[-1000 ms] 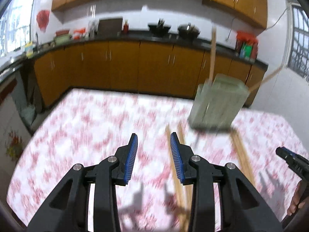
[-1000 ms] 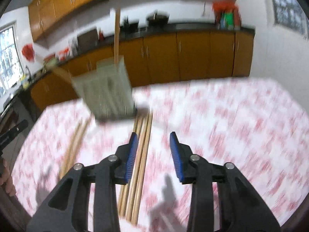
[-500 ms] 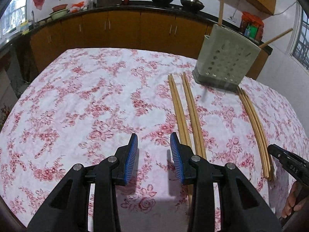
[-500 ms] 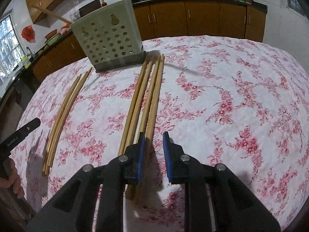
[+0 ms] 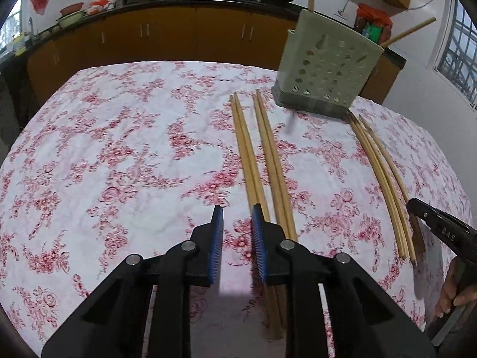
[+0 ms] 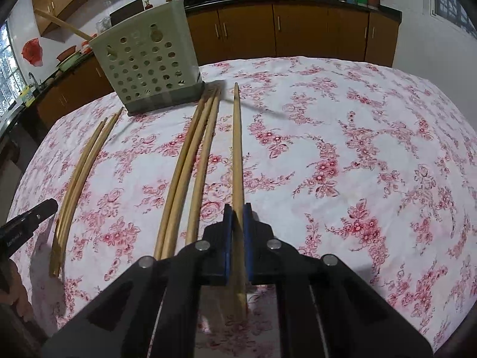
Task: Organize utensils
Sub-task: 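Close the left tool on a single chopstick while the right tool grasps another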
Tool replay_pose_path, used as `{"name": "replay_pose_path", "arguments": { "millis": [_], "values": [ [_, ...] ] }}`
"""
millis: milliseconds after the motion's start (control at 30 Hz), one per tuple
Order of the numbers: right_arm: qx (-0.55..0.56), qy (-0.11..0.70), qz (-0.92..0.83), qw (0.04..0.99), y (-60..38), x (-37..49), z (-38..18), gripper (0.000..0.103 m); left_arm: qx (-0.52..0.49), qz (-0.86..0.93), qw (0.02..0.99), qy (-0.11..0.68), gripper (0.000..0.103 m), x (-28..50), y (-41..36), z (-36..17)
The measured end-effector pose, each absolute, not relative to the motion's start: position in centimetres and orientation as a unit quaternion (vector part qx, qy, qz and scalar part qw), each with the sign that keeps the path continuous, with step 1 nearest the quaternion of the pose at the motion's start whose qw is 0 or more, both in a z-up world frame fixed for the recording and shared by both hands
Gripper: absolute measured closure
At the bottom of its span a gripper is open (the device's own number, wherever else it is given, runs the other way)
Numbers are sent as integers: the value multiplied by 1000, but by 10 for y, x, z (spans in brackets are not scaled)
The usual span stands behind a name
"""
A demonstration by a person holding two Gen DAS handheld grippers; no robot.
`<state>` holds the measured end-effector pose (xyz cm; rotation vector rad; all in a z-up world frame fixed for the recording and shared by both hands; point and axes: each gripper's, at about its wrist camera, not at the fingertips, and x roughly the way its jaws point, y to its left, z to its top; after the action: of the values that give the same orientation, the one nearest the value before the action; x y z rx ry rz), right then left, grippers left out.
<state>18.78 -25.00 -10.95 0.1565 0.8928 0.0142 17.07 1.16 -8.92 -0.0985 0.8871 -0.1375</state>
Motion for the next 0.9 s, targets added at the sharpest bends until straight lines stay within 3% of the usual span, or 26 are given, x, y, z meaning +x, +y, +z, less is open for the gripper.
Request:
{"name": "replay_pose_path", "arguments": {
  "millis": [900],
  "values": [
    [73, 430, 8, 900, -251, 189, -110, 94, -18, -35, 897, 441, 96, 190, 19, -95]
  ]
}}
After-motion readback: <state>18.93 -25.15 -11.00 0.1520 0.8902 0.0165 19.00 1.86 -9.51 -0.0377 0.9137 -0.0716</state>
